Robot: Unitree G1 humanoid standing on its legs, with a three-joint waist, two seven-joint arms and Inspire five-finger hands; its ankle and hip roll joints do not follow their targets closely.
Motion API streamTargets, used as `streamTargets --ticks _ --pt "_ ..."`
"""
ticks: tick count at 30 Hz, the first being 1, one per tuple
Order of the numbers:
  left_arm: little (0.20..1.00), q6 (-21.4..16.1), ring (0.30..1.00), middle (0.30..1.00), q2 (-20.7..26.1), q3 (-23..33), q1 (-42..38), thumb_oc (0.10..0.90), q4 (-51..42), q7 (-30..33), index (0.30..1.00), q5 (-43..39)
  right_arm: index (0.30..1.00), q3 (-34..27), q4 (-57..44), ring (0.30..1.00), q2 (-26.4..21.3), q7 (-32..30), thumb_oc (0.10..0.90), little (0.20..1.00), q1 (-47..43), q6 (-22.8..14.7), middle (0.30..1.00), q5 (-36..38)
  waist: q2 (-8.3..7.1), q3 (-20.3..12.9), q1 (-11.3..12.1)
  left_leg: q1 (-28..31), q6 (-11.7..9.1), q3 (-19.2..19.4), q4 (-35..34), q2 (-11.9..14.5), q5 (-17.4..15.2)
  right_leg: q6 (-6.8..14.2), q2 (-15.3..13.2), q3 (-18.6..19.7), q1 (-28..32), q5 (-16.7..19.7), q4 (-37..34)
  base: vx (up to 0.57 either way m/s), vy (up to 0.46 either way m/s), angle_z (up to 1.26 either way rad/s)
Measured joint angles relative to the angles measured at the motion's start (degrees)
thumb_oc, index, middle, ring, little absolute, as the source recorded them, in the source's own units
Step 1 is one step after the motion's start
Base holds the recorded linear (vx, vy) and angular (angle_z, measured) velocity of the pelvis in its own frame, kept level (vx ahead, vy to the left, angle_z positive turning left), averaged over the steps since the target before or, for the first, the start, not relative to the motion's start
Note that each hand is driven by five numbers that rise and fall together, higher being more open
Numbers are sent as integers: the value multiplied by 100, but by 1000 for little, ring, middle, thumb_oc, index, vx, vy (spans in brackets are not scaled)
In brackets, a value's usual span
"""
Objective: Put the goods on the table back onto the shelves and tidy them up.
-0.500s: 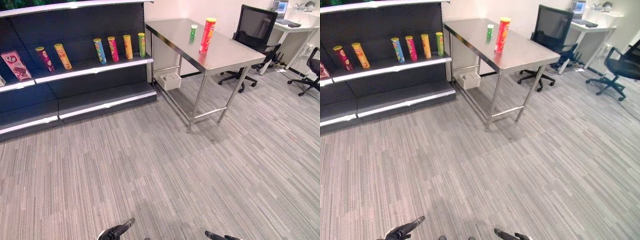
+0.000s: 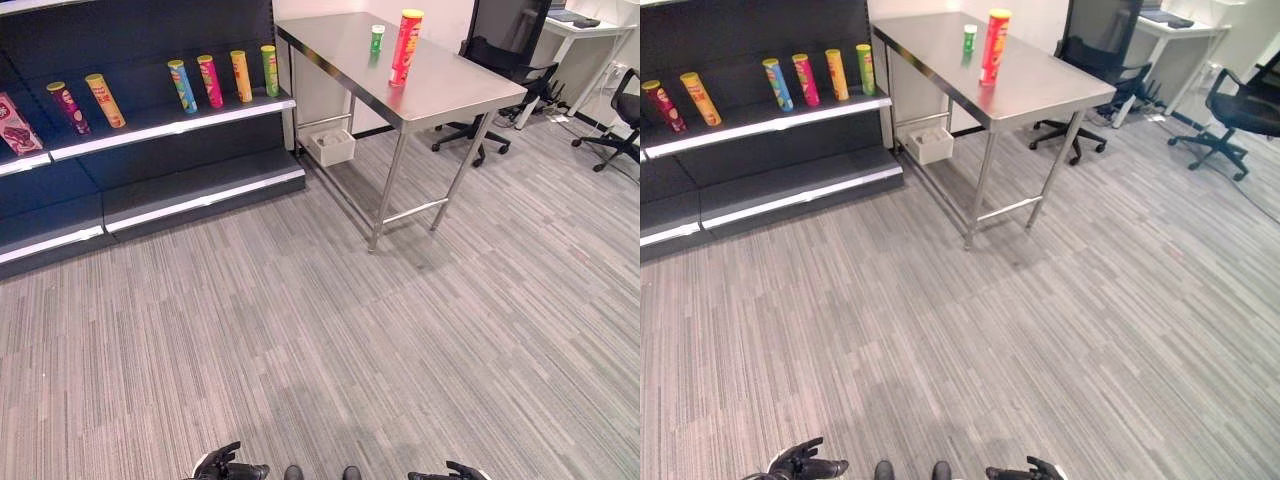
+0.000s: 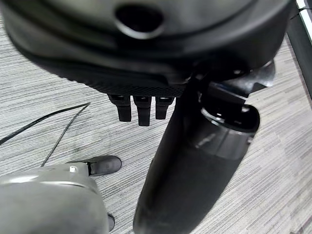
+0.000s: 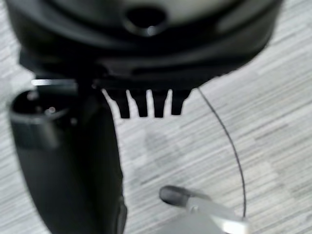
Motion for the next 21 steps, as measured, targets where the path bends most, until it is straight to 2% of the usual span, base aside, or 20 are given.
streamTargets --ticks 3,7,10,12,13,14,15,16,17,18,19,20,21 --pt "900 0 900 900 2 0 -24 800 4 0 900 0 900 1 15 900 -6 0 800 900 -51 1 900 0 23 72 1 -49 -8 1 8 16 40 -11 16 0 -44 8 0 -17 -111 0" --pt "900 -5 900 900 32 6 -175 800 -38 2 900 -7 900 66 16 900 -21 0 800 900 -300 -18 900 4 12 314 14 -446 -102 -27 415 35 13 -96 27 -8 -233 33 5 -37 -118 6" --pt "900 -12 900 900 71 19 -335 800 -168 12 900 -38 900 115 -1 900 -21 -2 800 900 -529 -47 900 32 -144 635 100 -1157 -279 -131 1621 -3 -86 -280 -65 -14 -326 39 14 -15 -151 10" --pt "900 -119 900 900 17 120 -460 800 -271 28 900 -302 900 111 -41 900 -49 -8 800 900 -601 -95 900 82 -163 873 172 -1813 -406 -370 2850 3 -80 -446 -50 -20 -368 17 166 45 -122 21" --pt "900 -257 900 900 8 123 -653 800 -391 128 900 -502 900 113 -31 900 -56 -12 800 900 -719 -106 900 152 -183 1020 228 -2627 -780 -622 4270 101 167 -738 50 -42 -343 -36 269 491 19 18" --pt "900 -250 900 900 20 99 -780 800 -368 145 900 -500 900 113 -30 900 -60 -34 800 900 -842 -114 900 167 -200 1072 151 -2788 -717 -604 4294 191 103 -783 91 -43 -323 -82 275 729 118 21" --pt "900 -234 900 900 34 -171 -776 800 -546 96 900 -439 900 408 -37 900 -188 -118 800 900 -892 -58 900 180 -141 1098 163 -2771 -808 -461 2538 250 58 -609 202 130 -224 -102 37 954 200 18" --pt "900 -307 900 900 -197 73 -804 800 -281 18 900 -509 900 428 329 900 -358 -120 800 900 -1084 1 900 173 217 1147 396 -2786 -942 -362 -140 453 59 -307 437 147 3 -405 9 991 347 -19" --pt "900 -398 900 900 -257 247 -805 800 -243 -15 900 -618 900 374 497 900 -564 -122 800 900 -966 -3 900 151 445 1029 720 -3055 -874 102 -131 688 16 -424 529 384 377 -592 58 1039 453 -53" --pt "900 -396 900 900 -185 269 -753 800 -134 -17 900 -553 900 377 493 900 -606 -105 800 900 -979 -15 900 115 492 876 815 -2938 -819 340 -87 730 2 -325 494 619 517 -689 67 915 443 -110" --pt "900 -393 900 900 -147 337 -575 800 -66 -12 900 -484 900 398 538 900 -600 -88 800 900 -977 -14 900 88 381 713 883 -2690 -690 537 -76 735 -68 -86 339 965 672 -758 27 609 293 -122" --pt "900 -392 900 900 -142 534 -475 800 1 -10 900 -380 900 381 612 900 -551 -76 800 900 -1007 -46 900 37 257 572 944 -2514 -533 553 2 646 -135 23 153 1165 701 -860 92 307 137 -166" --pt "900 -240 900 900 -58 577 -282 800 263 80 900 -268 900 421 607 900 -449 -81 800 900 -956 -124 900 -28 -64 257 957 -2342 -192 595 457 263 -179 313 -283 1241 709 -1012 139 264 139 -132"
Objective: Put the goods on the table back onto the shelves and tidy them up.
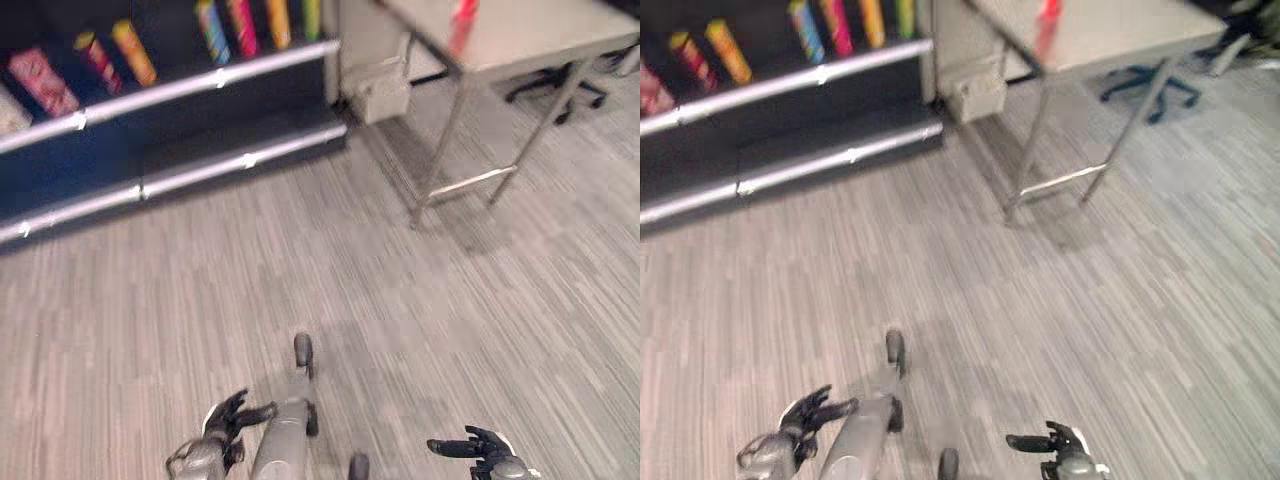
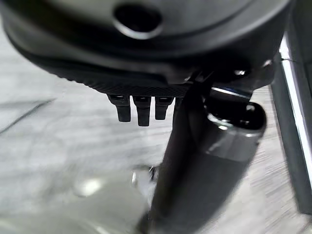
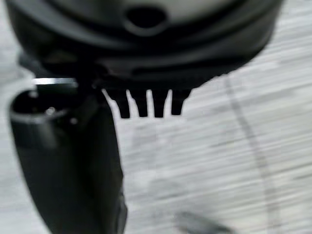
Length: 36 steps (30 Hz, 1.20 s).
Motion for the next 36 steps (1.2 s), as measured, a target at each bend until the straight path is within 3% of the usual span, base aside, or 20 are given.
streamTargets --ticks 1,2,3,4,6,8,9,12,14,16,17,19,21,23,26,28,32,34,35,36 --pt "900 161 900 900 2 -61 147 800 197 32 900 99 900 66 -25 900 -6 66 800 900 150 -22 900 -38 -88 -244 -158 281 271 44 85 -249 113 207 -108 -86 13 -128 241 229 153 -96" --pt "900 186 900 900 -57 -186 382 800 202 22 900 150 900 138 -177 900 -97 78 800 900 356 7 900 -72 251 -463 -259 844 651 -174 -514 -146 1160 320 128 -418 -15 -194 719 367 311 -21" --pt "900 179 900 900 82 -299 298 800 197 70 900 170 900 132 -163 900 49 105 800 900 472 80 900 -87 65 -447 -308 994 694 -162 -460 -268 1269 491 -31 -556 -124 -339 1332 312 327 3" --pt "900 174 900 900 248 -340 242 800 117 40 900 168 900 132 -165 900 215 178 800 900 559 129 900 -103 -81 -440 -320 1135 814 -172 -454 -345 1130 584 -96 -684 -578 -212 2412 279 334 13" --pt "900 180 900 900 381 -386 107 800 28 15 900 174 900 3 -230 900 348 231 800 900 629 144 900 -100 -152 -352 -407 1463 830 -210 -448 -393 844 681 -462 -923 -1834 739 5132 212 251 19" --pt "900 177 900 900 392 -602 -59 800 18 21 900 274 900 -316 -401 900 281 143 800 900 702 105 900 -29 -134 -316 -611 1929 1005 -367 -440 -580 504 550 -1068 -1168 -2558 622 6050 288 161 51" --pt "900 167 900 900 416 -717 -98 800 -26 17 900 275 900 -297 -423 900 167 88 800 900 647 95 900 -28 -95 -295 -671 2105 1008 -412 -439 -615 458 492 -1223 -1266 -2756 456 5880 316 34 39" --pt "900 163 900 900 371 -784 -329 800 -204 20 900 277 900 -245 -733 900 -54 84 800 900 534 42 900 -30 223 -110 -739 2483 857 -622 -444 -528 87 373 -1306 -1938 -3018 250 3804 314 -53 17" --pt "900 164 900 900 374 -782 -418 800 -194 27 900 278 900 -202 -856 900 -1 99 800 900 418 40 900 -25 330 -17 -876 2670 622 -779 -444 -522 -58 378 -1012 -1945 -3105 299 2354 365 -89 30" --pt "900 161 900 900 361 -699 -503 800 -167 33 900 295 900 -204 -859 900 119 111 800 900 356 50 900 11 336 47 -1032 2949 404 -990 -446 -572 -411 678 -536 -1705 -3184 716 654 380 -66 43" --pt "900 159 900 900 362 -680 -504 800 -133 46 900 336 900 -207 -852 900 170 111 800 900 360 56 900 15 320 54 -1081 3019 486 -1060 -446 -591 -507 699 -428 -1711 -3232 886 375 258 -45 62" --pt "900 164 900 900 407 -690 -467 800 -136 67 900 503 900 -216 -858 900 342 107 800 900 369 59 900 18 120 150 -1210 3315 503 -1067 -447 -719 -539 503 -396 -1771 -3324 1138 311 303 -81 73" --pt "900 164 900 900 328 -713 -335 800 -220 54 900 515 900 -284 -846 900 374 105 800 900 543 63 900 18 107 116 -1266 3614 426 -1063 -451 -641 -904 479 -385 -2224 -3241 1078 743 326 -111 73" --pt "900 169 900 900 236 -742 -184 800 -247 67 900 516 900 -320 -761 900 329 104 800 900 609 98 900 9 122 69 -1165 3889 258 -1084 -447 -506 -1160 -142 -329 -2397 -3234 1434 1145 343 -155 22" --pt "900 203 900 900 181 -791 -197 800 -294 30 900 520 900 -318 -691 900 246 109 800 900 485 109 900 -1 202 42 -1237 3881 -54 -1135 -36 -85 -1135 -266 51 -2347 -2949 1517 1138 300 -158 36" --pt "900 166 900 900 129 -796 -150 800 -612 16 900 505 900 -304 -647 900 76 100 800 900 469 106 900 -4 168 -75 -1233 3889 -383 -1148 263 106 -973 -789 274 -2335 -2550 1403 943 339 -195 38" --pt "900 129 900 900 132 -779 -287 800 -788 22 900 497 900 -295 -821 900 -76 96 800 900 399 46 900 -5 176 -77 -1243 3492 -384 -1186 528 163 -968 -876 488 -2276 -2053 1403 439 168 -129 -4" --pt "900 128 900 900 115 -741 -244 800 -776 19 900 488 900 -189 -862 900 -59 98 800 900 411 41 900 -1 178 -85 -1261 3207 -673 -1194 1521 148 -992 -855 562 -2195 -1659 1381 102 95 -210 -16" --pt "900 102 900 900 51 -689 -238 800 -779 28 900 482 900 -167 -842 900 -47 99 800 900 444 54 900 1 173 -79 -1218 2381 -978 -1208 3121 143 -973 -898 552 -2129 -1581 1366 9 155 -305 -8" --pt "900 103 900 900 -20 -673 -290 800 -774 48 900 361 900 -80 -793 900 -33 98 800 900 403 76 900 0 126 82 -1098 1114 -1183 -1207 5441 148 -259 -1128 522 -2091 -1559 1315 15 265 -247 -26"
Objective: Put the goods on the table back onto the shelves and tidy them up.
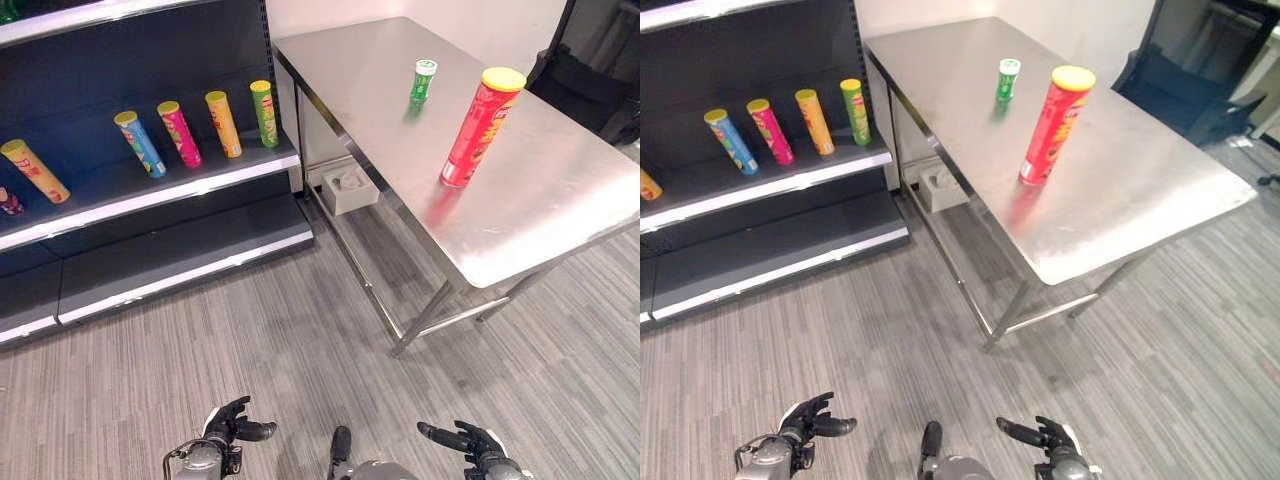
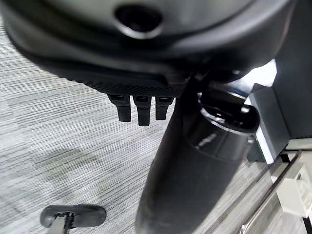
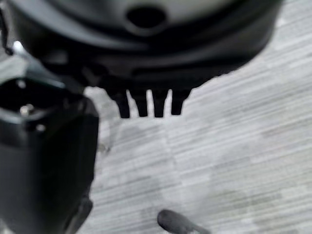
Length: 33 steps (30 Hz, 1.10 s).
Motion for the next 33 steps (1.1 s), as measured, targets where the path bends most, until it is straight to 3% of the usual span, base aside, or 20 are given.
streamTargets --ticks 1,3,4,7,8,10,11,13,14,15,16,17,19,21,23,25,26,28,30,33 --pt "900 36 900 900 17 8 37 800 173 1 900 -101 900 111 25 900 136 7 800 900 -63 43 900 1 -233 198 72 -446 329 434 -85 199 -144 61 -87 64 278 49 -111 206 -75 -30" --pt "900 73 900 900 13 105 96 800 187 -18 900 -272 900 95 44 900 164 -10 800 900 -77 47 900 1 -231 238 59 -732 339 631 -944 442 -161 36 -67 56 424 -124 -157 165 38 -13" --pt "900 66 900 900 44 92 73 800 192 -14 900 -271 900 97 45 900 166 -3 800 900 -50 50 900 1 -277 270 126 -595 438 905 -2063 522 -149 25 -101 141 474 -132 -155 193 93 -13" --pt "900 66 900 900 27 78 29 800 350 -24 900 -266 900 101 215 900 136 -15 800 900 -215 58 900 -5 -212 360 195 -338 259 766 -5158 420 387 243 -101 388 598 -180 -158 294 151 -40" --pt "900 68 900 900 19 96 14 800 385 -29 900 -281 900 102 223 900 80 -13 800 900 -210 59 900 -10 -42 461 314 -314 129 171 -5969 398 729 368 -5 623 830 -242 -157 345 140 -77" --pt "900 25 900 900 -20 111 19 800 347 -25 900 -324 900 89 217 900 -3 -16 800 900 -148 56 900 -36 135 434 466 -351 -131 -239 -5962 424 893 345 54 853 1015 -368 -158 235 106 -80" --pt "900 10 900 900 -38 102 35 800 344 -25 900 -318 900 93 216 900 -43 -14 800 900 -84 53 900 -59 183 409 488 -358 -99 -226 -5952 420 906 330 62 931 1103 -393 -161 215 146 -59" --pt "900 15 900 900 -38 96 83 800 365 -21 900 -314 900 84 212 900 -56 -21 800 900 -30 51 900 -80 270 292 480 -244 40 -157 -5934 410 988 368 43 1054 1217 -458 -159 212 183 -63" --pt "900 30 900 900 -39 97 170 800 456 -23 900 -313 900 95 220 900 -45 -18 800 900 61 49 900 -109 305 85 465 -17 88 -51 -5934 386 969 538 -71 1266 1315 -581 -155 189 170 -69" --pt "900 31 900 900 -35 99 207 800 483 -20 900 -313 900 95 225 900 -38 -19 800 900 110 53 900 -121 306 13 451 43 261 51 -5932 316 1042 691 -137 1321 1345 -648 -150 113 101 -58" --pt "900 32 900 900 -27 101 236 800 438 -10 900 -314 900 99 218 900 -32 -15 800 900 165 50 900 -135 317 -28 443 96 620 146 -5933 247 1319 871 -230 1340 1386 -647 -115 235 231 -38" --pt "900 30 900 900 -4 106 257 800 375 2 900 -313 900 100 230 900 2 -10 800 900 201 58 900 -145 262 -7 459 170 975 179 -5932 159 1601 989 -332 1366 1468 -721 -115 177 177 -26" --pt "900 27 900 900 155 105 270 800 382 14 900 -310 900 83 310 900 223 -4 800 900 237 58 900 -203 -87 -98 457 271 1248 370 -5932 -159 1425 1191 -711 1327 1514 -853 -65 161 189 -25" --pt "900 39 900 900 209 109 251 800 399 31 900 -310 900 92 390 900 357 -4 800 900 222 54 900 -208 -245 -186 458 390 1367 510 -5932 -383 1301 1343 -959 1291 1526 -899 10 123 185 -27" --pt "900 38 900 900 222 112 202 800 386 42 900 -311 900 90 411 900 397 1 800 900 151 55 900 -211 -261 -215 488 453 1470 650 -5935 -504 1171 1419 -1111 1310 1482 -914 174 93 224 -28" --pt "900 61 900 900 200 95 108 800 404 72 900 -312 900 -13 405 900 382 4 800 900 -35 37 900 -213 13 -113 474 523 1602 743 -5949 -350 1073 1646 -1076 1308 794 -1147 1576 16 151 -32" --pt "900 40 900 900 235 90 88 800 387 84 900 -311 900 -24 379 900 397 6 800 900 -29 34 900 -211 68 -133 444 580 1644 766 -5933 -368 1016 1816 -1163 1293 352 -1305 2433 -30 156 -17" --pt "900 40 900 900 348 30 -46 800 353 89 900 -313 900 -18 389 900 402 24 800 900 11 29 900 -208 -68 -108 419 616 1790 781 -5935 -567 952 1852 -1443 1349 -277 -1225 3477 -22 102 3" --pt "900 44 900 900 435 -127 -194 800 314 83 900 -313 900 -26 399 900 372 -6 800 900 -40 35 900 -201 -36 88 443 616 1874 787 -5935 -574 939 1919 -1582 1281 -712 -1090 4201 94 -26 1" --pt "900 60 900 900 457 -113 -179 800 309 93 900 -316 900 -25 444 900 380 -1 800 900 15 63 900 -198 -42 126 451 624 1873 836 -5932 -573 890 1907 -2101 615 -541 -1086 2446 130 -162 -8"
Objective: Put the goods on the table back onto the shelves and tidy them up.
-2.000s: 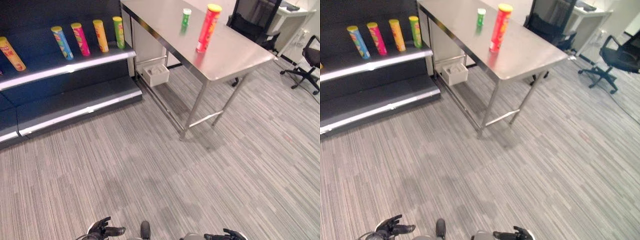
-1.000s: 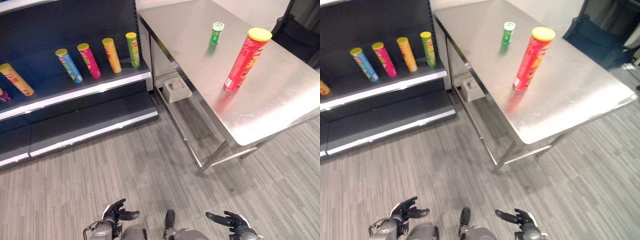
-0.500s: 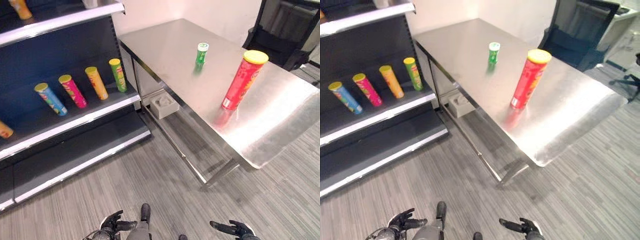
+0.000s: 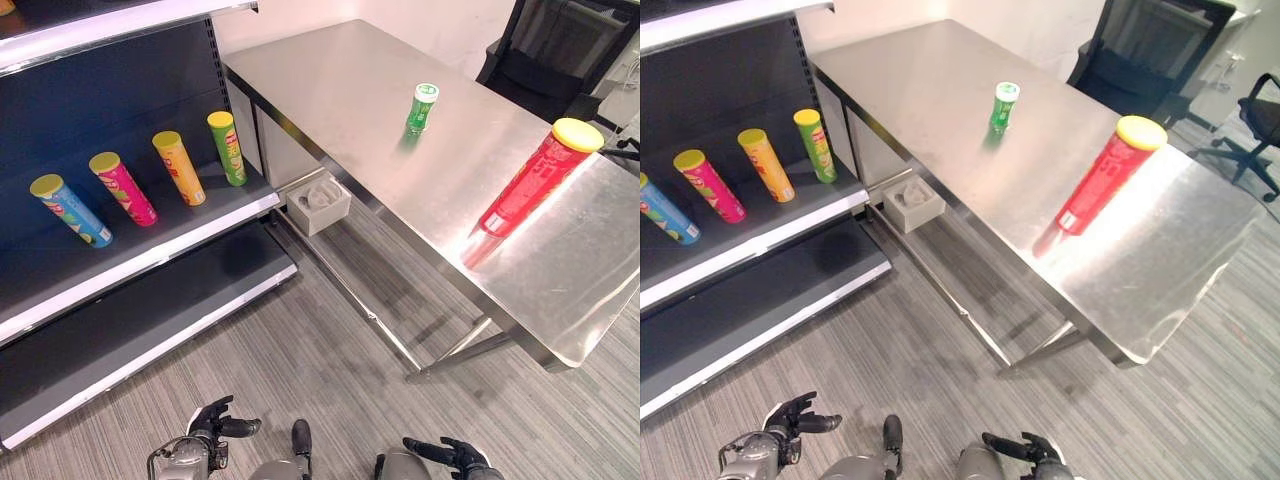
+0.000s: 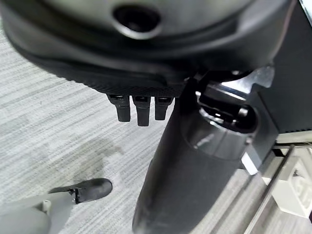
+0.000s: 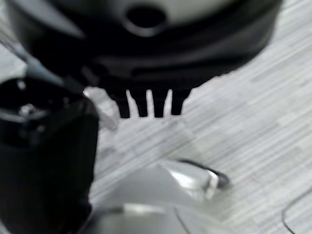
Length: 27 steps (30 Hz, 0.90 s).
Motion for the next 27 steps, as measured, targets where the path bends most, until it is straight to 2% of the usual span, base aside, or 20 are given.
streamTargets --ticks 1,2,3,4,6,8,11,14,16,18,21,25,27 --pt "900 0 900 900 14 2 6 800 3 3 900 -1 900 -2 -5 900 0 3 800 900 -7 5 900 0 -25 11 3 -2 -36 42 -1 -4 -18 58 -53 -155 93 194 -809 58 -85 -16" --pt "900 -8 900 900 26 8 5 800 76 7 900 0 900 -12 -7 900 8 1 800 900 -11 1 900 1 -58 18 -21 -5 -98 52 -2 -12 -4 200 -31 -57 215 432 -1680 83 -108 3" --pt "900 4 900 900 32 24 20 800 119 10 900 1 900 -18 -12 900 43 2 800 900 -9 10 900 1 -115 13 -76 19 -81 5 -1 -30 -34 292 -17 63 295 635 -2080 109 -127 15" --pt "900 -1 900 900 25 52 69 800 58 6 900 0 900 -34 -8 900 78 4 800 900 55 31 900 2 -189 -12 -99 46 -147 -4 -11 -42 -66 266 32 55 299 796 -2115 140 -176 26" --pt "900 -25 900 900 28 74 296 800 -84 6 900 0 900 -146 9 900 166 18 800 900 246 38 900 3 -398 -150 -92 163 -310 -46 -24 -64 -132 39 189 47 538 985 -2200 107 -159 13" --pt "900 -19 900 900 9 57 479 800 -107 3 900 1 900 -262 44 900 148 7 800 900 306 33 900 16 -427 -200 -164 241 -482 -86 -23 40 -165 -68 309 20 680 1367 -2413 75 -125 1" --pt "900 -6 900 900 -59 27 684 800 -130 -8 900 2 900 -586 216 900 32 -29 800 900 320 13 900 156 -326 -351 -175 230 -758 -62 -1 370 -161 -245 667 -8 737 1460 -2573 67 -91 -15" --pt "900 15 900 900 -75 8 798 800 -463 -9 900 0 900 -1292 202 900 -297 -73 800 900 433 34 900 385 -220 -394 -281 321 -900 -56 0 687 -157 -406 988 -15 818 1405 -2601 85 -58 -10" --pt "900 9 900 900 -79 73 860 800 -727 -17 900 0 900 -2076 -250 900 -534 -154 800 900 620 35 900 652 -173 -419 -368 389 -966 -5 -1 767 -193 -466 1078 42 856 1353 -2602 85 -3 -16" --pt "900 2 900 900 -78 120 843 800 -824 -17 900 1 900 -2265 -519 900 -940 -326 800 900 698 -11 900 830 -118 -451 -424 469 -1001 83 -2 800 -220 -478 1105 70 890 1342 -2603 111 19 -19" --pt "900 3 900 900 -190 393 857 800 -808 -26 900 8 900 -3157 -1994 900 -1508 -498 800 900 1191 33 900 990 36 -526 -646 570 -1009 125 -29 786 -309 -416 1088 92 975 1287 -2605 69 23 -10" --pt "900 -1 900 900 -224 454 964 800 -649 -44 900 203 900 -3526 -3792 900 -2790 -557 800 900 1546 -11 900 1306 196 -611 -810 653 -1011 266 -30 780 -354 -389 1088 234 1007 1260 -2605 34 13 -15" --pt "900 2 900 900 -261 446 961 800 -401 -134 900 258 900 -3698 -4805 900 -3264 -502 800 900 1507 -204 900 1514 211 -620 -901 659 -1026 276 -30 797 -362 -393 1106 245 1016 1262 -2605 6 8 -8"
